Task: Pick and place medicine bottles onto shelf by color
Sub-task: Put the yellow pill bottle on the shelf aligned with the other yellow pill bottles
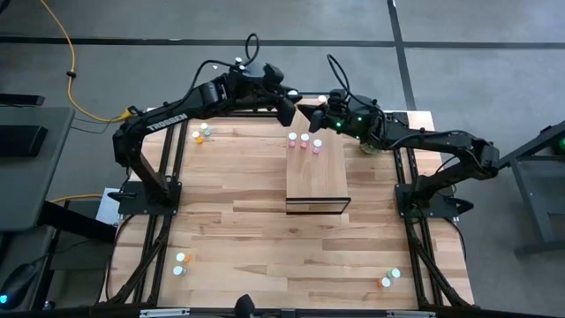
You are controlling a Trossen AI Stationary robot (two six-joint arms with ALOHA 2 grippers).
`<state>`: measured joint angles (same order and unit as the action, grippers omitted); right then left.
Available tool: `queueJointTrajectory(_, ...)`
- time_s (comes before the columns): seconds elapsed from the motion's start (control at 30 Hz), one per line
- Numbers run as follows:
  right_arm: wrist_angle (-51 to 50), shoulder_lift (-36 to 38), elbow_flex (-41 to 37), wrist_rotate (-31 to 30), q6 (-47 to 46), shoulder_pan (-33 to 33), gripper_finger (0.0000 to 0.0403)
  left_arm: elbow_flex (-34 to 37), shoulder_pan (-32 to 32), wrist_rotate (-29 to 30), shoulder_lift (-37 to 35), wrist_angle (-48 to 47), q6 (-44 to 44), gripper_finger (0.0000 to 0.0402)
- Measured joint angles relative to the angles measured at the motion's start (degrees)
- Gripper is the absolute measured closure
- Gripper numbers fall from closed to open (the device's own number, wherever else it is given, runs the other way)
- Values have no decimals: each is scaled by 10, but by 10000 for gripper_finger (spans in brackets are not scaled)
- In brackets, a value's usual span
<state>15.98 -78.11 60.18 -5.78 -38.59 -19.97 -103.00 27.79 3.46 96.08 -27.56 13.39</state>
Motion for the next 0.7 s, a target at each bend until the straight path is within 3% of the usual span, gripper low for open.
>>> queueJointTrajectory(0.47, -12, 10, 0, 6, 14, -21, 403, 0, 7, 12, 14, 8, -30, 290)
queueJointTrajectory(0.7, -95, 51, 0, 30, 41, -52, 403, 0, 10, 13, 13, -17, -33, 290)
